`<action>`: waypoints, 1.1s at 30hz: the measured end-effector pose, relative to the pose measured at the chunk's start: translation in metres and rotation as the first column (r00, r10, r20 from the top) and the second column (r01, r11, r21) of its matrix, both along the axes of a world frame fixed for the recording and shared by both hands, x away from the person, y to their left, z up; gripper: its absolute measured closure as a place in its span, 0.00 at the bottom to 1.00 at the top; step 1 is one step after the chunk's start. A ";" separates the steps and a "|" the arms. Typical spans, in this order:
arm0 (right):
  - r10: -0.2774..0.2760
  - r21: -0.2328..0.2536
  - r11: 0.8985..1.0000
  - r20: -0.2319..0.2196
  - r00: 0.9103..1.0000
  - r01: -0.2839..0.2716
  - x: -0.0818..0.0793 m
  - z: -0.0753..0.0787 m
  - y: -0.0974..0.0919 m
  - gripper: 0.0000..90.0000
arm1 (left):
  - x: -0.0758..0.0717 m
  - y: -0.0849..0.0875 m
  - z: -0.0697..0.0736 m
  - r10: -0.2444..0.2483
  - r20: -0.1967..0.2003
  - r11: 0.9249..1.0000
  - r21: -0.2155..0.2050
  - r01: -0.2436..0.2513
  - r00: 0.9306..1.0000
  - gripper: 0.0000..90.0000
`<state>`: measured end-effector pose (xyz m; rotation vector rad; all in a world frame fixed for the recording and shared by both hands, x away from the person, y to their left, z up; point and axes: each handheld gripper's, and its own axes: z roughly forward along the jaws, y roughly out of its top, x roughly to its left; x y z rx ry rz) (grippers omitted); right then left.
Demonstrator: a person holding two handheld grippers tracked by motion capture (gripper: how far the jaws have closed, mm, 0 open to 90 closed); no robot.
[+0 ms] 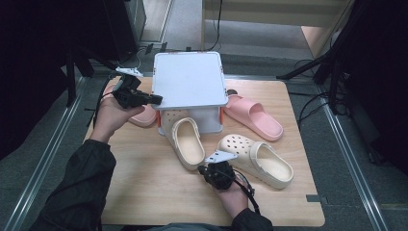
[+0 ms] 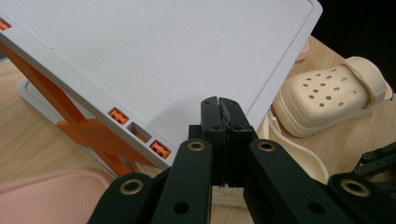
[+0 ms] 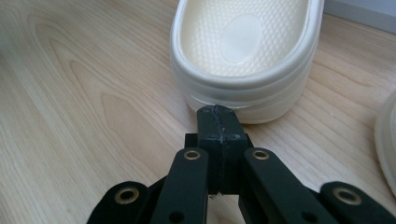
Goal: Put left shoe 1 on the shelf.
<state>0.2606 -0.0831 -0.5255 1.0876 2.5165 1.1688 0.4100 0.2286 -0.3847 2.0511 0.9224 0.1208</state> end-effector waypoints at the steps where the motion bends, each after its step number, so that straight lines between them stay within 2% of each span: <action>1: -0.001 0.005 1.000 -0.006 1.000 0.001 0.001 0.000 0.002 1.00 | 0.000 0.000 0.000 -0.002 0.001 1.000 0.002 0.002 1.000 1.00; 9: 0.030 0.028 0.999 0.009 1.000 -0.030 0.004 0.006 0.026 1.00 | 0.000 0.000 0.000 -0.006 -0.005 1.000 0.000 0.006 1.000 1.00; 12: 0.032 0.021 0.999 0.016 0.999 -0.033 0.007 0.007 0.032 1.00 | 0.000 0.000 0.000 -0.006 -0.006 1.000 0.001 0.006 1.000 1.00; 15: 0.028 0.035 0.999 0.026 0.999 -0.029 0.014 0.013 0.036 1.00 | 0.000 0.000 0.000 -0.004 -0.007 1.000 -0.002 0.004 1.000 1.00; 20: 0.033 0.016 0.999 0.029 0.999 -0.034 0.030 0.019 0.045 1.00 | 0.000 0.000 0.000 -0.007 -0.007 1.000 -0.001 0.007 1.000 1.00; 24: 0.020 0.012 1.000 0.012 1.000 -0.020 0.046 0.016 0.053 1.00 | 0.000 0.000 0.000 -0.005 -0.013 1.000 -0.006 0.005 1.000 1.00; 25: 0.017 0.030 0.999 0.010 1.000 -0.018 0.050 0.015 0.054 1.00 | 0.000 0.000 0.000 -0.007 -0.015 1.000 -0.009 0.007 1.000 1.00; 33: -0.015 0.017 1.000 0.034 0.999 0.014 0.076 0.015 0.070 1.00 | 0.000 -0.001 0.000 -0.017 -0.017 1.000 -0.015 0.016 1.000 1.00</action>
